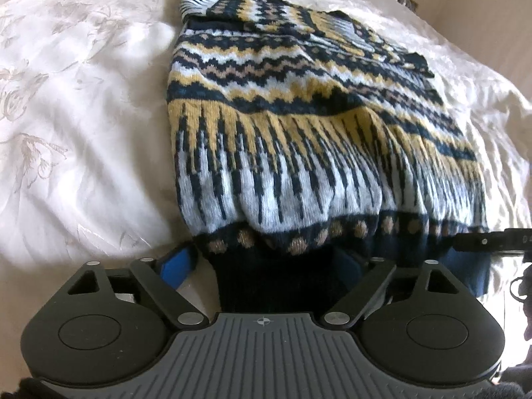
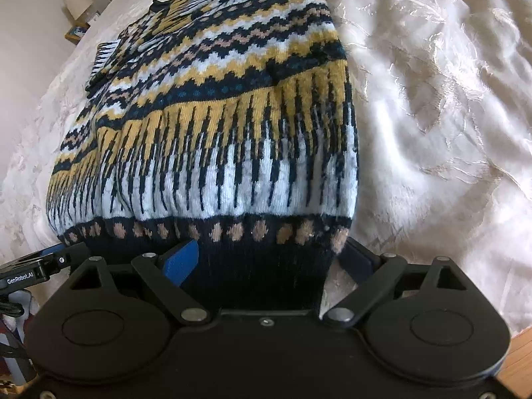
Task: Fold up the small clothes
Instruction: 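Move both tools to the navy ribbed hem and close on it, then lift the hem with both tools and fold it over toward the collar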
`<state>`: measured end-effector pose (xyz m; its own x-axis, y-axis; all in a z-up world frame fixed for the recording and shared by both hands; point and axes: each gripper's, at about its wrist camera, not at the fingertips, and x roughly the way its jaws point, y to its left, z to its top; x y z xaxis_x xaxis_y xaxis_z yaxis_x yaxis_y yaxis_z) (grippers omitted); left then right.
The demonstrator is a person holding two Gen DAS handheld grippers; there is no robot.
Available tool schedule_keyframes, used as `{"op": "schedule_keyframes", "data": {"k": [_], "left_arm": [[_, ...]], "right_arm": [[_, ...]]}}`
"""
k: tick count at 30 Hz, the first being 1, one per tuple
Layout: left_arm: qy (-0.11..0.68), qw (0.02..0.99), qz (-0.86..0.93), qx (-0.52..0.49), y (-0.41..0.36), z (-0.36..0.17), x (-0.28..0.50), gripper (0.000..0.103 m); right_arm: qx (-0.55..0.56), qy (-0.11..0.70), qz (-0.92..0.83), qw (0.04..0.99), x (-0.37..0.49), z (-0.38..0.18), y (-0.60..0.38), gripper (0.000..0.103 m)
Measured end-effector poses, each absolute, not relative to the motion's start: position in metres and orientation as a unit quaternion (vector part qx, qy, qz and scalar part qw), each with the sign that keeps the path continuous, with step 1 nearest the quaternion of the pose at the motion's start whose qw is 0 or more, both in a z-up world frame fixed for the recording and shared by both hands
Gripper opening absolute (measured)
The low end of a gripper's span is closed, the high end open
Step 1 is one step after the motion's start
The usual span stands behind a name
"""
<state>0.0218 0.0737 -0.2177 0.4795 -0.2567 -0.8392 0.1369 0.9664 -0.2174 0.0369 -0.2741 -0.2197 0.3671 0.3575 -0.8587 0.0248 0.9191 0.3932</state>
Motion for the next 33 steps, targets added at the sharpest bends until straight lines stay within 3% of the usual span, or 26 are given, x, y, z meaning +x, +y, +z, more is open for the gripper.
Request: {"op": "schedule_keyframes", "data": {"k": [2, 4, 5, 6, 10, 13, 21, 24, 26, 33], "left_arm": [[0.494, 0.861, -0.112, -0.052, 0.074, -0.215, 0.023, 0.056], [0.495, 0.860, -0.112, -0.053, 0.076, -0.212, 0.023, 0.041], [0.495, 0.859, -0.117, -0.062, 0.079, -0.211, 0.023, 0.029], [0.498, 0.855, -0.125, -0.076, 0.082, -0.210, 0.023, 0.024], [0.507, 0.849, -0.123, -0.085, 0.081, -0.206, 0.025, 0.023], [0.506, 0.849, -0.125, -0.088, 0.081, -0.202, 0.025, 0.021], [0.537, 0.825, -0.113, -0.135, 0.094, -0.210, 0.021, 0.034], [0.536, 0.819, -0.123, -0.165, 0.100, -0.215, 0.010, 0.052], [0.538, 0.810, -0.134, -0.190, 0.101, -0.219, 0.006, 0.072], [0.527, 0.809, -0.125, -0.230, 0.097, -0.228, 0.016, 0.082]], "right_arm": [[0.178, 0.556, 0.101, 0.806, 0.039, -0.220, -0.275, 0.093], [0.181, 0.562, 0.097, 0.801, 0.042, -0.220, -0.274, 0.089], [0.180, 0.566, 0.095, 0.799, 0.043, -0.220, -0.274, 0.085], [0.180, 0.569, 0.095, 0.797, 0.044, -0.219, -0.274, 0.066], [0.211, 0.579, 0.117, 0.779, 0.047, -0.218, -0.282, 0.015], [0.211, 0.577, 0.131, 0.778, 0.048, -0.213, -0.283, 0.013], [0.245, 0.550, 0.162, 0.782, 0.044, -0.181, -0.290, 0.012], [0.257, 0.531, 0.173, 0.789, 0.044, -0.163, -0.290, 0.012], [0.257, 0.520, 0.179, 0.795, 0.045, -0.152, -0.289, 0.012], [0.241, 0.505, 0.193, 0.806, 0.050, -0.135, -0.278, 0.012]]}}
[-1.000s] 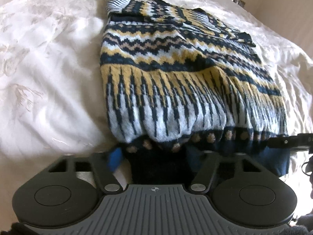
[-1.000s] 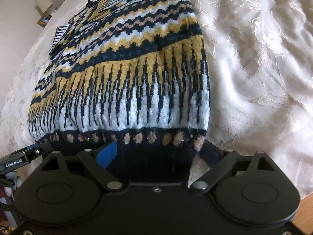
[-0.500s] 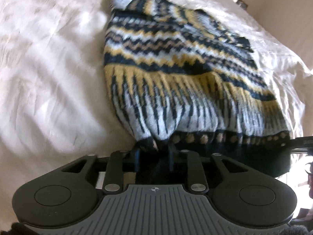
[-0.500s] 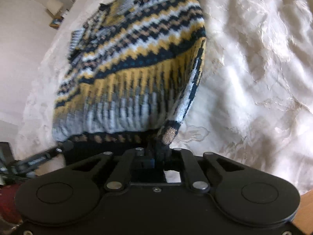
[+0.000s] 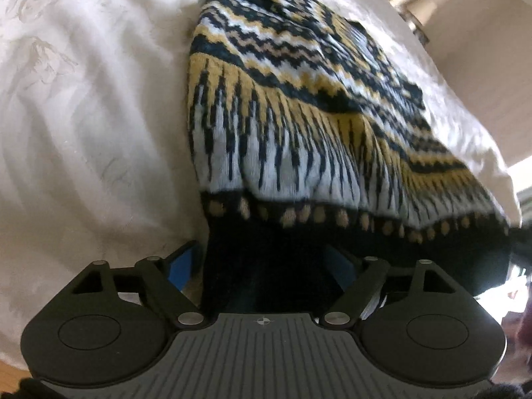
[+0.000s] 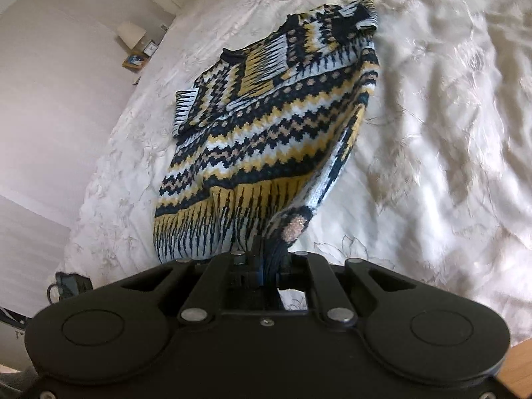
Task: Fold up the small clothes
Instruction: 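Lift the hem with both tools and fold it over toward the collar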
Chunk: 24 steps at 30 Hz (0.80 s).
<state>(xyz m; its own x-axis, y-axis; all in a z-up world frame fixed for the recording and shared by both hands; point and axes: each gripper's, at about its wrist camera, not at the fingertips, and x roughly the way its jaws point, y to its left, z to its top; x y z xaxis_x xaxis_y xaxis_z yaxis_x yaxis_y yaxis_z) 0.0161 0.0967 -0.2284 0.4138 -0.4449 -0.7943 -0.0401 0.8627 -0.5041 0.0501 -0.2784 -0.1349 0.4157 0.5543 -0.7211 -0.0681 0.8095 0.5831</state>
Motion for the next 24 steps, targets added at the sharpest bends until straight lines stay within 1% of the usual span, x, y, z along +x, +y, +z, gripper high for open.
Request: {"op": "schedule_keyframes", "data": {"k": [2, 4, 6, 7, 8, 9, 10, 12, 15, 18, 21, 24], "left_arm": [[0.514, 0.809, -0.120, -0.258, 0.099, -0.230, 0.020, 0.089], [0.506, 0.807, -0.116, -0.281, 0.101, -0.231, 0.023, 0.089], [0.503, 0.806, -0.118, -0.289, 0.102, -0.233, 0.025, 0.088], [0.506, 0.807, -0.114, -0.283, 0.102, -0.231, 0.025, 0.076], [0.509, 0.809, -0.107, -0.274, 0.102, -0.229, 0.025, 0.045], [0.512, 0.810, -0.106, -0.267, 0.103, -0.225, 0.025, 0.029], [0.511, 0.809, -0.114, -0.269, 0.105, -0.223, 0.024, 0.014], [0.496, 0.815, -0.128, -0.272, 0.108, -0.213, 0.020, 0.012], [0.478, 0.829, -0.136, -0.255, 0.108, -0.191, 0.019, 0.012], [0.453, 0.840, -0.138, -0.265, 0.115, -0.166, 0.021, 0.012], [0.428, 0.850, -0.143, -0.272, 0.119, -0.139, 0.031, 0.012], [0.404, 0.865, -0.154, -0.257, 0.118, -0.115, 0.049, 0.012]], "right_arm": [[0.237, 0.502, 0.192, 0.809, 0.050, -0.132, -0.277, 0.012], [0.238, 0.498, 0.190, 0.812, 0.047, -0.129, -0.278, 0.012], [0.236, 0.494, 0.186, 0.816, 0.046, -0.126, -0.278, 0.012], [0.235, 0.492, 0.184, 0.818, 0.045, -0.124, -0.279, 0.012], [0.233, 0.490, 0.182, 0.820, 0.045, -0.123, -0.278, 0.012], [0.231, 0.490, 0.179, 0.821, 0.044, -0.122, -0.278, 0.012], [0.229, 0.490, 0.178, 0.822, 0.044, -0.121, -0.278, 0.012], [0.230, 0.487, 0.176, 0.824, 0.043, -0.118, -0.278, 0.012], [0.238, 0.479, 0.172, 0.827, 0.043, -0.114, -0.278, 0.012], [0.258, 0.464, 0.170, 0.831, 0.042, -0.107, -0.281, 0.012], [0.283, 0.446, 0.167, 0.832, 0.047, -0.100, -0.286, 0.012], [0.303, 0.429, 0.166, 0.835, 0.058, -0.093, -0.292, 0.013]]}}
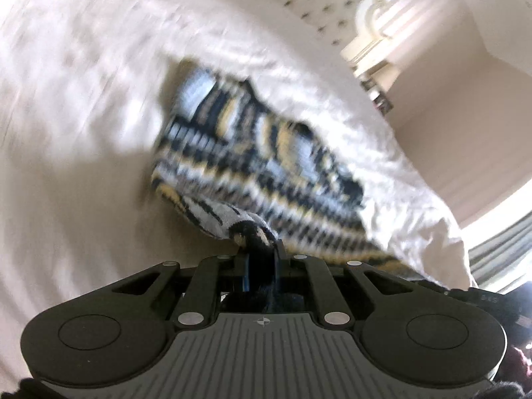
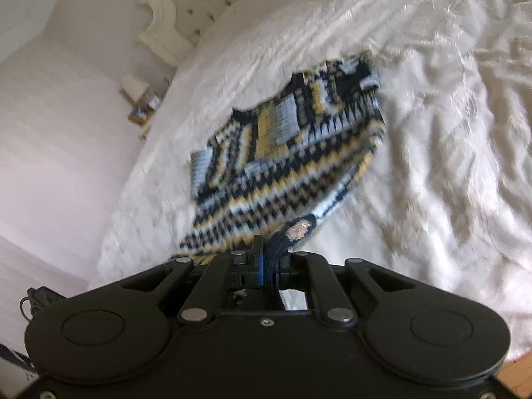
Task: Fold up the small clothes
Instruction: 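Lift the hem with both tools and fold it over toward the collar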
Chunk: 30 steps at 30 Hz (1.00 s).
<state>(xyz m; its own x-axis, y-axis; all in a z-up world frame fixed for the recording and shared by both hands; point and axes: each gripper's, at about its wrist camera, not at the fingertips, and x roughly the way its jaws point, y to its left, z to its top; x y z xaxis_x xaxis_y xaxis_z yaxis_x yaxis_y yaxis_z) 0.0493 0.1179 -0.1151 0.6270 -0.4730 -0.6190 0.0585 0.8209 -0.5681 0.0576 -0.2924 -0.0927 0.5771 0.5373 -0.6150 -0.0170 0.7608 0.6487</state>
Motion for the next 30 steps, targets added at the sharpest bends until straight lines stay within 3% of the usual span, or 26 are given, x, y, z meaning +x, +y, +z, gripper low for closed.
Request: {"op": "schedule_keyframes", "data": {"k": [14, 30], "left_arm": [[0.360, 0.895, -0.147, -0.220, 0.094, -0.061, 0.176, 0.012], [0.429, 0.878, -0.079, -0.198, 0.075, -0.106, 0.295, 0.012]], "right_arm": [[0.364, 0.369, 0.170, 0.838, 0.181, -0.082, -0.317, 0.013], [0.348, 0.444, 0.142, 0.813, 0.322, -0.142, -0.314, 0.013]]}}
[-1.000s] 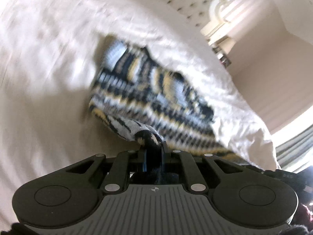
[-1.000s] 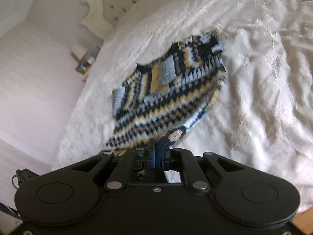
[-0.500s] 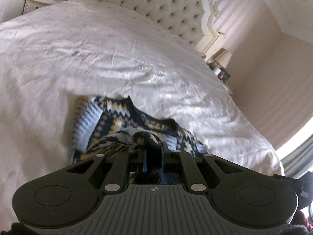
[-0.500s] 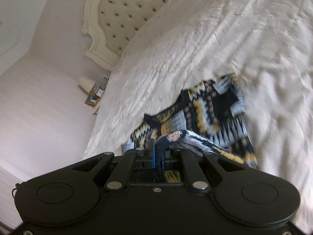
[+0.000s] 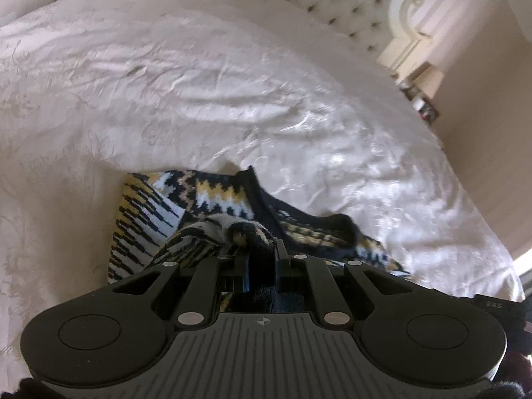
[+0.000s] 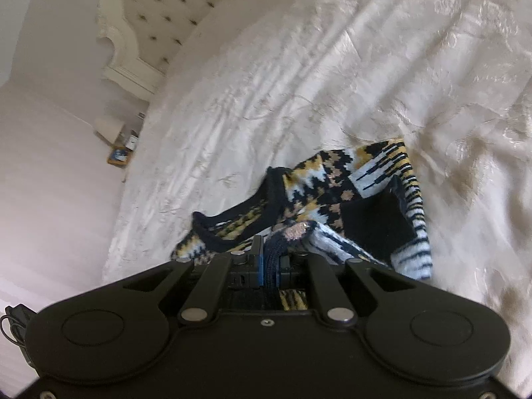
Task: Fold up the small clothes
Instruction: 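Lift the hem with both tools and fold it over toward the collar, then open both tools to release the hem onto the sweater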
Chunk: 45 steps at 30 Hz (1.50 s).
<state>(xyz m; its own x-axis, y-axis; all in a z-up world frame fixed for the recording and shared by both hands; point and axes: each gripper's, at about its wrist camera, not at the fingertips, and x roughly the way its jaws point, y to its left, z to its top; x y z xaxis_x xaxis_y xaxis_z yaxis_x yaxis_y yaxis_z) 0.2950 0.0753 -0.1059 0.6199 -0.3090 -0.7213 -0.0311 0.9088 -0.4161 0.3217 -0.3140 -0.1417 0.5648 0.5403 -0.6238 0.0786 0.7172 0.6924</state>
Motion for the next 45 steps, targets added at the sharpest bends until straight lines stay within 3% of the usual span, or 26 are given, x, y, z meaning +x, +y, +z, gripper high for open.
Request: {"op": "schedule_keyframes", "data": {"k": [9, 14, 16, 17, 19, 24, 28, 35, 40, 45], "left_arm": [[0.471, 0.850, -0.052, -0.228, 0.090, -0.148, 0.336, 0.018], [0.470, 0.843, -0.069, -0.252, 0.099, -0.157, 0.358, 0.041], [0.468, 0.842, -0.075, -0.255, 0.101, -0.157, 0.365, 0.052], [0.468, 0.844, -0.074, -0.253, 0.101, -0.156, 0.367, 0.064], [0.455, 0.853, -0.065, -0.248, 0.102, -0.153, 0.370, 0.073], [0.434, 0.868, -0.044, -0.236, 0.119, -0.140, 0.371, 0.075], [0.430, 0.879, -0.039, -0.203, 0.126, -0.129, 0.368, 0.075], [0.433, 0.887, -0.067, -0.146, 0.109, -0.111, 0.351, 0.075], [0.457, 0.877, -0.130, -0.073, 0.062, -0.122, 0.338, 0.076], [0.476, 0.864, -0.165, 0.018, 0.026, -0.146, 0.319, 0.076]], "right_arm": [[0.379, 0.476, 0.107, 0.787, 0.358, -0.177, -0.316, 0.021], [0.399, 0.489, 0.083, 0.771, 0.374, -0.193, -0.320, 0.025], [0.407, 0.491, 0.077, 0.767, 0.378, -0.197, -0.321, 0.038], [0.411, 0.491, 0.073, 0.764, 0.379, -0.199, -0.322, 0.042], [0.423, 0.489, 0.067, 0.759, 0.380, -0.202, -0.324, 0.049], [0.432, 0.478, 0.054, 0.763, 0.382, -0.201, -0.330, 0.052], [0.428, 0.457, 0.050, 0.779, 0.381, -0.193, -0.334, 0.061], [0.392, 0.433, 0.046, 0.811, 0.376, -0.171, -0.338, 0.062], [0.271, 0.452, 0.113, 0.842, 0.374, -0.151, -0.293, 0.062], [0.059, 0.483, 0.182, 0.855, 0.360, -0.151, -0.224, 0.062]]}}
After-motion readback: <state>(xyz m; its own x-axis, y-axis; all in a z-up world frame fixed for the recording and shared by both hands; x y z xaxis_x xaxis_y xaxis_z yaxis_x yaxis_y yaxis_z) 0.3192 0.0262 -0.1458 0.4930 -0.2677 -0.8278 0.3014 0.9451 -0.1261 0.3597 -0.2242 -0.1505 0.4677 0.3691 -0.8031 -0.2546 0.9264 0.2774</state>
